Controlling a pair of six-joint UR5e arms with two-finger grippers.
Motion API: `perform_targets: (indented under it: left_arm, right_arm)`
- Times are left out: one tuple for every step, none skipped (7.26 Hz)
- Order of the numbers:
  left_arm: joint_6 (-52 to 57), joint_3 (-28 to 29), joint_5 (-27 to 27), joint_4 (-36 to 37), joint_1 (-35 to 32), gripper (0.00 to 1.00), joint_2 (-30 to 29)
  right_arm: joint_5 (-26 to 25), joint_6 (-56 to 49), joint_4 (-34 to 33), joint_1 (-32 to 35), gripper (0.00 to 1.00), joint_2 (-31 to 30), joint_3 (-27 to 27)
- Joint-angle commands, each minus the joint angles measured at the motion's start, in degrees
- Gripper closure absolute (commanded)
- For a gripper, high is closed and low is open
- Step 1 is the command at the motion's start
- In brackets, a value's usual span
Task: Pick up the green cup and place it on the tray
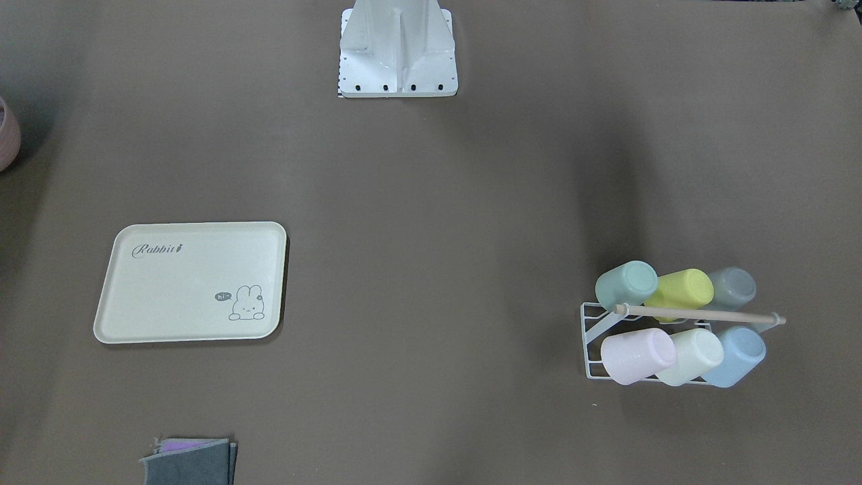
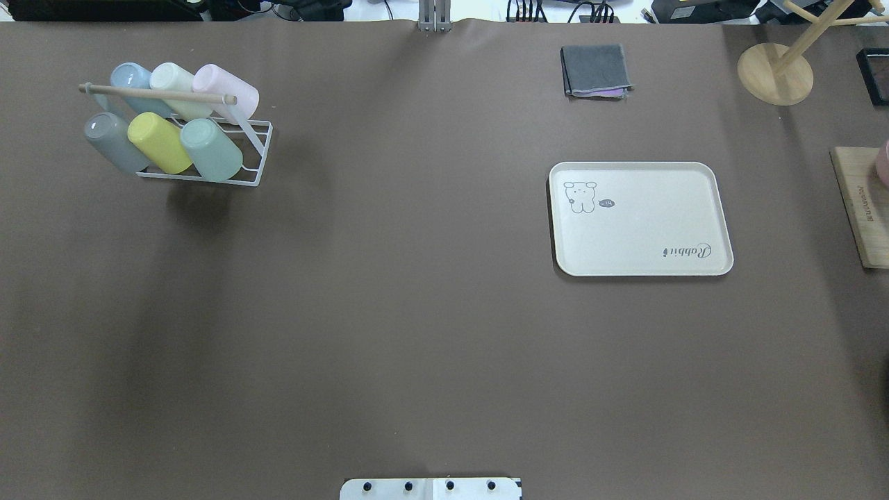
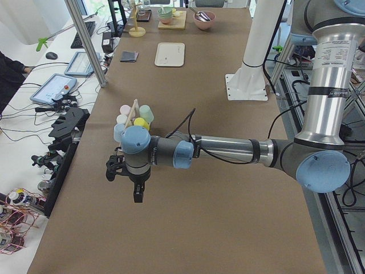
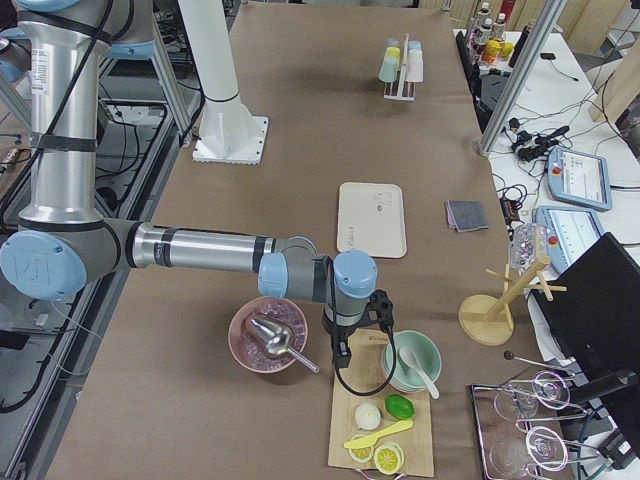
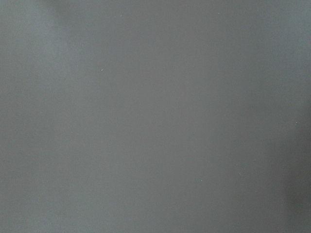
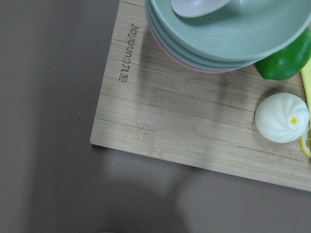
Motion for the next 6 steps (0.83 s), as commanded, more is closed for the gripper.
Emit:
perform_targets:
  left_arm:
    - [-0.1,0.5,0.0,0.2,0.0,0.01,0.2]
    - [-0.1,0.4,-0.1,0.2,0.0,0.01,0.3]
    - [-0.1,0.4,-0.1,0.2,0.0,0.01,0.3]
    - [-0.1,0.5,0.0,0.2,0.0,0.01,0.2]
    - [0.0,0.6,0.0,0.2,0.0,0.01,0.2]
    - [0.0,0.6,0.0,0.1,0.0,0.01,0.2]
  right_arm:
    - [0.2,-0.4,0.0,0.1,0.0,-0.2,-0.4]
    - [0.5,-0.5,0.0,0.6,0.0,-0.7,-0.4]
    - [0.5,-0.6,0.0,1.1,0.0,-1.0,-0.2]
    - [0.4,-0.6,0.0,1.2,0.0,-1.0,0.0]
    - [0.3,-0.5,0.0,1.7,0.0,-1.1,0.0]
    - [0.1,-0.2,0.0,1.8,0.0,-1.0,0.0]
